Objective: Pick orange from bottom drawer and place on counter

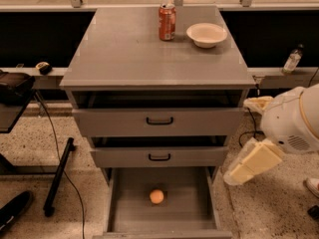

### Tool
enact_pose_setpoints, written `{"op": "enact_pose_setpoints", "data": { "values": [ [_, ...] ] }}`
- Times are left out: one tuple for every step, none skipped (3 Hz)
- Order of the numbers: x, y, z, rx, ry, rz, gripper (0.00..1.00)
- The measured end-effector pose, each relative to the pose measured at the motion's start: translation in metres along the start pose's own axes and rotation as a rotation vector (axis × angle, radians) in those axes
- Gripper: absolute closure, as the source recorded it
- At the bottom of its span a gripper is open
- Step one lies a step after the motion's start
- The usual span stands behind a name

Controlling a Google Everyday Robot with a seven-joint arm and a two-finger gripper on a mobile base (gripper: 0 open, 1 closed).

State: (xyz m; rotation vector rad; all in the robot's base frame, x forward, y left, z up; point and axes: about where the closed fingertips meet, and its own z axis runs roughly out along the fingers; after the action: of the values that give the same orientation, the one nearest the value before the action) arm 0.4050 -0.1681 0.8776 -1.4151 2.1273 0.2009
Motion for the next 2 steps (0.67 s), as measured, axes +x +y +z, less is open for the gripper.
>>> {"op": "enact_pose_setpoints", "data": {
  "values": [
    [-0.008, -0.001, 0.001, 0.016, -0.064, -0.016, 0.0],
    [0.01, 0.015, 0.052, -0.029, -0.195, 0.03, 0.0]
  ]
}}
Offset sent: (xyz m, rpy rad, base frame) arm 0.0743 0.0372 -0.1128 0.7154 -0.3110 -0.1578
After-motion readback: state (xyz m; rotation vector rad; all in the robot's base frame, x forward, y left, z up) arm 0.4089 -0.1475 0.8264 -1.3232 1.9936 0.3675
